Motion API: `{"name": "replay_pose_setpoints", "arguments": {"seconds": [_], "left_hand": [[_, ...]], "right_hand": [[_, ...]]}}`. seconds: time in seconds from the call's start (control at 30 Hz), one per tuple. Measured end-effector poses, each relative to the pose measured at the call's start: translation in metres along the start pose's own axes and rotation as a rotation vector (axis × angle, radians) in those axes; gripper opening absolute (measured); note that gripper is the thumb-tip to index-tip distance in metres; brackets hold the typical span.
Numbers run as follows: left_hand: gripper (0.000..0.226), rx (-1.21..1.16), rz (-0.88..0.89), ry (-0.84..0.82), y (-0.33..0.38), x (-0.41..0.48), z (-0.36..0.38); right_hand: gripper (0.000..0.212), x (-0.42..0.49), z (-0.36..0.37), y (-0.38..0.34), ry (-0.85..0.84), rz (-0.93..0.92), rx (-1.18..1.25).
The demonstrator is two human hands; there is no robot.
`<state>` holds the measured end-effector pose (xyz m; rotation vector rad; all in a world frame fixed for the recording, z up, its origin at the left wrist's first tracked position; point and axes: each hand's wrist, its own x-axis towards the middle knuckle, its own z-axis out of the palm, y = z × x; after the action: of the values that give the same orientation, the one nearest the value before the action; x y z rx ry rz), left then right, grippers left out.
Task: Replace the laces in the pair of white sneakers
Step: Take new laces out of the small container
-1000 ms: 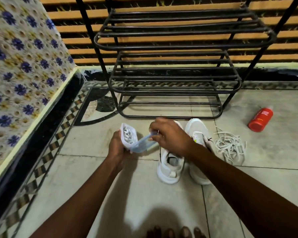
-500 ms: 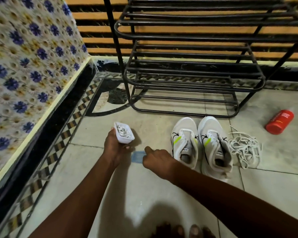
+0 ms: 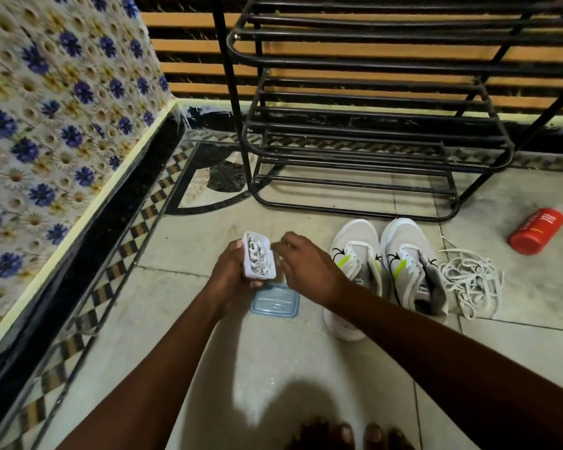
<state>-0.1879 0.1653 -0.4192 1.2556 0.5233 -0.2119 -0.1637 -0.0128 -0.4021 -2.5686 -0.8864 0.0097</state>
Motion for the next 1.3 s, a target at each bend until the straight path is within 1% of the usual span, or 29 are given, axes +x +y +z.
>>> {"name": "replay_pose_setpoints", "arguments": {"seconds": [0.07,0.13,0.23,0.33,0.4,0.5,0.57,0.67,0.83,0.93,1.0,1.1,1.13,1.23,1.3], "left_hand": [[0.039,0.019,-0.028,-0.036,0.002,-0.003,0.006],[0.041,0.031,-0.048,-0.077,0.002,-0.006,0.014],[0.042,0.021,-0.050,-0.112,0.002,-0.010,0.021],[0.041,-0.010,-0.055,-0.088,0.003,-0.012,0.025],[0.039,-0.020,-0.053,-0.042,0.003,-0.013,0.027],[0.042,-0.022,-0.051,0.023,0.004,-0.014,0.027],[0.044,-0.045,-0.070,0.079,0.006,-0.015,0.025],[0.043,-0.069,-0.073,0.125,0.009,-0.014,0.019],[0.036,-0.071,-0.070,0.164,0.012,-0.012,0.013],[0.037,-0.073,-0.084,0.170,0.013,-0.012,0.014],[0.038,-0.070,-0.091,0.169,0.013,-0.011,0.015],[0.039,-0.062,-0.102,0.160,0.011,-0.013,0.021],[0.040,-0.060,-0.105,0.150,0.011,-0.014,0.024],[0.044,-0.010,-0.114,0.088,0.011,-0.019,0.042],[0.041,0.032,-0.116,0.041,0.014,-0.024,0.057]], "right_hand": [[0.045,0.009,-0.007,0.005,-0.068,-0.023,0.059],[0.049,0.014,-0.010,0.008,-0.134,-0.039,0.066],[0.035,0.012,-0.010,0.008,-0.100,-0.096,0.065],[0.025,0.014,-0.010,0.009,-0.057,-0.073,0.051],[0.022,0.019,-0.010,0.011,-0.012,-0.016,0.098],[0.016,0.028,-0.014,0.020,0.118,0.161,0.235],[0.011,0.035,-0.015,0.028,0.174,0.264,0.277],[0.008,0.044,-0.011,0.037,0.141,0.390,0.241],[0.009,0.060,-0.002,0.048,0.142,0.468,0.205],[0.022,0.062,0.006,0.051,0.064,0.538,0.285],[0.027,0.057,0.010,0.052,0.043,0.537,0.302],[0.039,0.045,0.004,0.054,0.075,0.505,0.352],[0.038,0.041,0.000,0.054,0.102,0.492,0.373],[0.028,0.023,-0.022,0.054,0.216,0.447,0.417],[0.025,0.010,-0.037,0.051,0.254,0.411,0.449]]}}
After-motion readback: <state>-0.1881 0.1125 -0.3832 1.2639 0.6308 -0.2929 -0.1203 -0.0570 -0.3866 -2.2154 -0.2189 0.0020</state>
